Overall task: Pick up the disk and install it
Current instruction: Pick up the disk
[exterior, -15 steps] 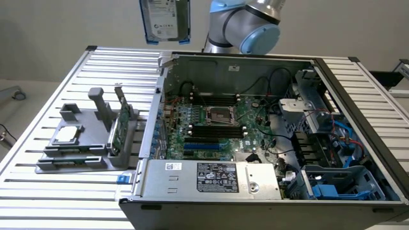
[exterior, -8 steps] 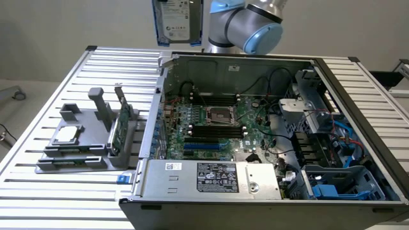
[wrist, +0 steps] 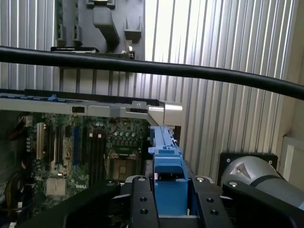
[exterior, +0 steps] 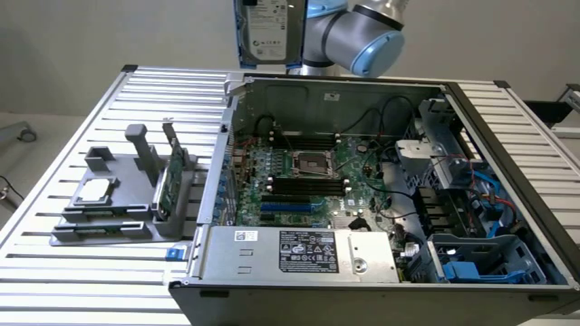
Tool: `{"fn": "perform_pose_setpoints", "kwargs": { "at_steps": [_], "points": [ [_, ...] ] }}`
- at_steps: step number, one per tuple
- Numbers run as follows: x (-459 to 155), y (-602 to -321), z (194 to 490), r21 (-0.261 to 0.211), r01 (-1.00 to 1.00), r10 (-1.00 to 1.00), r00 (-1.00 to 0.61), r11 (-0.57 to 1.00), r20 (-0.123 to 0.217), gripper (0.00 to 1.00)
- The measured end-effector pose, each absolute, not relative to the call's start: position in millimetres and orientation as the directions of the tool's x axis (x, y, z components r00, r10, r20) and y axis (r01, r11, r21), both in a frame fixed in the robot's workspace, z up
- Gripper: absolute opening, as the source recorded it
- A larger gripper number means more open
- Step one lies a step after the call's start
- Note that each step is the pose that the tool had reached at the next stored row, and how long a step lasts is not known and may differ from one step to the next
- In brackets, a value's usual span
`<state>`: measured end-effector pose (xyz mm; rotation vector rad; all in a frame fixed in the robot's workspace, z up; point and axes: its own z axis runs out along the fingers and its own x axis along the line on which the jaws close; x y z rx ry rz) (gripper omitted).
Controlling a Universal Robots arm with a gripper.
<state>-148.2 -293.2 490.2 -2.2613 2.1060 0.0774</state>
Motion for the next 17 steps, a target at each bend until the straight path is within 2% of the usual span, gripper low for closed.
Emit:
{"fn": "perform_pose_setpoints", "kwargs": {
  "at_steps": [17],
  "points": [
    [-84.2,-313.0,489.4,-0.003,-0.997,-0.995,0.071,-0.071,-0.076,0.33]
  ]
}}
